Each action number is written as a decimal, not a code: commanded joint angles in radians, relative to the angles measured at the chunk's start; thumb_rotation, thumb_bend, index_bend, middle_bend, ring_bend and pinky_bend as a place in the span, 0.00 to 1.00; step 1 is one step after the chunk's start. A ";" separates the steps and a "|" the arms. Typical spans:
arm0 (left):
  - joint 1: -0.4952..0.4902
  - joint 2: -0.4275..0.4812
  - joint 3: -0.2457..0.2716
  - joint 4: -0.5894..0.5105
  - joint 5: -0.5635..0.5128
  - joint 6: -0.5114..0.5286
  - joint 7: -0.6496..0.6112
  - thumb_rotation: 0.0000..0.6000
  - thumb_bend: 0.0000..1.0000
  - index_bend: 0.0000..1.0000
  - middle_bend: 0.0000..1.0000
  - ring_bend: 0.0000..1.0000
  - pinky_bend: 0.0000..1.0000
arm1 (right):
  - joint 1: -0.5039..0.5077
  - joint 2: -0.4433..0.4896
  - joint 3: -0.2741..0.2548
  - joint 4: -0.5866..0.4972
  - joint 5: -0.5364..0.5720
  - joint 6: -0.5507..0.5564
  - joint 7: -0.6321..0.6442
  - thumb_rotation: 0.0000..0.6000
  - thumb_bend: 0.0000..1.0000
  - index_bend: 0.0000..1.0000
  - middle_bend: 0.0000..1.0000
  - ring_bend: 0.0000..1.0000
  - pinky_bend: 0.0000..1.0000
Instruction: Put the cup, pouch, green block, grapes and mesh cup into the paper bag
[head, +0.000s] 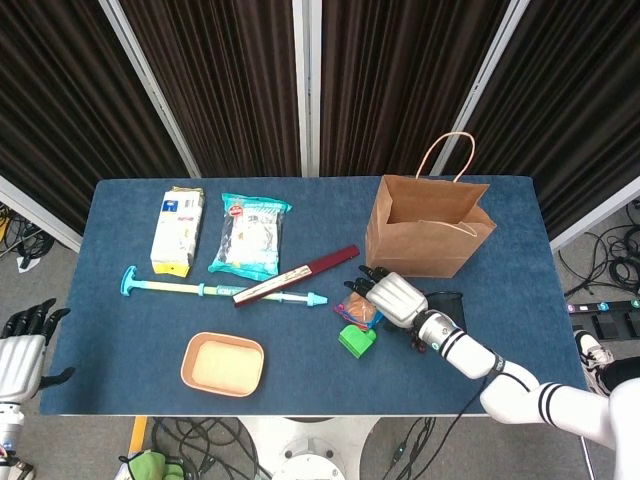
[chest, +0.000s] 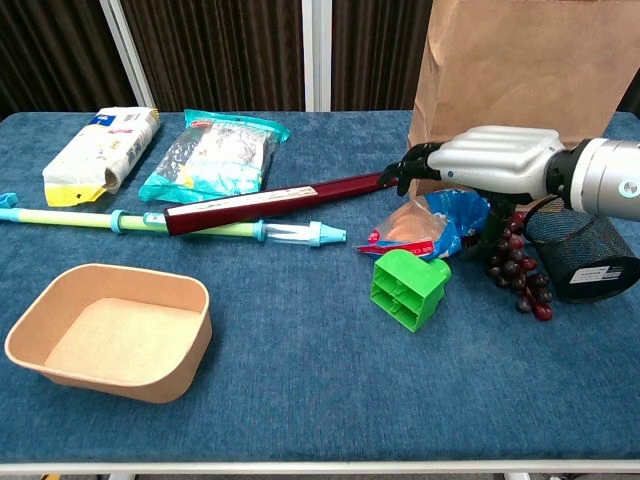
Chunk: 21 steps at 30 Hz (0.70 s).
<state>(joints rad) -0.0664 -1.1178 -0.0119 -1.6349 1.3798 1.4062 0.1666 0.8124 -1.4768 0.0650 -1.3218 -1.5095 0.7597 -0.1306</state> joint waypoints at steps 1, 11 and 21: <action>-0.001 0.000 0.000 0.001 0.000 -0.003 -0.002 1.00 0.00 0.24 0.20 0.14 0.15 | 0.003 -0.020 -0.003 0.021 0.015 -0.007 -0.009 1.00 0.05 0.15 0.24 0.07 0.21; -0.002 0.003 -0.001 0.000 0.002 -0.006 -0.008 1.00 0.00 0.24 0.20 0.14 0.15 | -0.014 -0.101 -0.011 0.141 -0.083 0.175 0.031 1.00 0.29 0.65 0.57 0.46 0.58; -0.011 0.004 -0.004 -0.004 0.005 -0.014 -0.004 1.00 0.00 0.24 0.20 0.14 0.15 | -0.020 0.036 0.060 0.006 -0.253 0.536 0.205 1.00 0.29 0.68 0.59 0.48 0.59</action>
<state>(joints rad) -0.0776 -1.1136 -0.0164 -1.6389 1.3850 1.3927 0.1623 0.7964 -1.4948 0.0854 -1.2559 -1.7109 1.1970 0.0229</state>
